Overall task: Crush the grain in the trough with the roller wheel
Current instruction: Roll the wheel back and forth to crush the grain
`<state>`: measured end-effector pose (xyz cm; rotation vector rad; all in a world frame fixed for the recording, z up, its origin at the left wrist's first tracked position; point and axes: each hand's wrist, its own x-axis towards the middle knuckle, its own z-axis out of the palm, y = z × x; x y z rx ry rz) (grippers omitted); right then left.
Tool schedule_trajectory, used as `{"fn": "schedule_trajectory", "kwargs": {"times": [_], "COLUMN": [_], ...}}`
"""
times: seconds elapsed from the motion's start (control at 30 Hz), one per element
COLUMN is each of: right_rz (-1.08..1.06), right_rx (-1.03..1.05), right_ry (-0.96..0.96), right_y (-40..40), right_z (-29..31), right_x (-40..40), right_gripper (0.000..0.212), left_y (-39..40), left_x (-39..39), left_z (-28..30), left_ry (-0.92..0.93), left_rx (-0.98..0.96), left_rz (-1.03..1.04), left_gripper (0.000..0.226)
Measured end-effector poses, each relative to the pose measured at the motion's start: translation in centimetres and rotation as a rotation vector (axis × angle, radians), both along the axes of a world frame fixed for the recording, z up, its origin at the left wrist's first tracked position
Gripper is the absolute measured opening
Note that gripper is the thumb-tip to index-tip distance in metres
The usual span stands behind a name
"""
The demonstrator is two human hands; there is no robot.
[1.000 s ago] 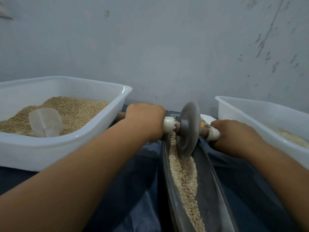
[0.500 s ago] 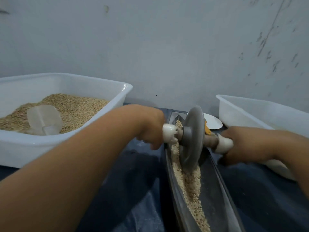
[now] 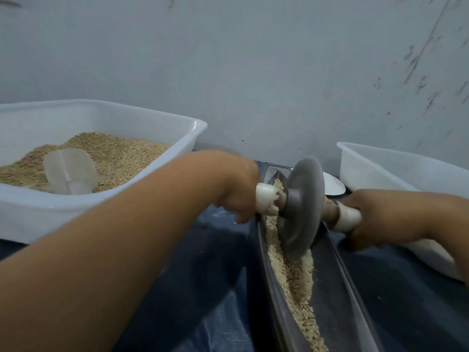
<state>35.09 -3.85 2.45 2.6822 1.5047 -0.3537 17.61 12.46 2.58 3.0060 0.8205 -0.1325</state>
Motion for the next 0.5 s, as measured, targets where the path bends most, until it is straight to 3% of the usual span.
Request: {"fn": "schedule_trajectory", "kwargs": {"times": [0.07,0.23,0.3,0.33,0.43,0.5], "right_rz": [-0.025,-0.058,-0.061,-0.035,0.026,0.028], "right_rx": [-0.063,0.341,0.402,0.343,0.043,-0.063], "right_ry": [0.055,-0.336,-0.457,-0.407,0.034,0.142], "right_y": [-0.2,1.9,2.1,2.0,0.3,-0.4], "right_z": [0.3,-1.6,-1.8,-1.6,0.2,0.7], "right_x": [-0.3,0.3,0.2,0.5,0.5,0.1], "right_gripper": [0.027,0.013,0.012,0.014,0.03,0.038], "left_y": [-0.2,-0.2,-0.1,0.0,-0.2,-0.4], "left_x": [0.1,0.6,0.6,0.5,0.1,0.0], "left_z": [0.2,-0.9,-1.2,-1.1,-0.1,0.5], "left_ry": [0.034,-0.27,-0.332,-0.298,-0.055,0.072], "left_rx": [0.0,0.232,0.277,0.253,0.073,0.011], "left_rz": [-0.002,0.106,0.127,0.11,0.016,0.003], "left_gripper": [0.024,0.027,0.026,0.026,0.023,0.025]}}
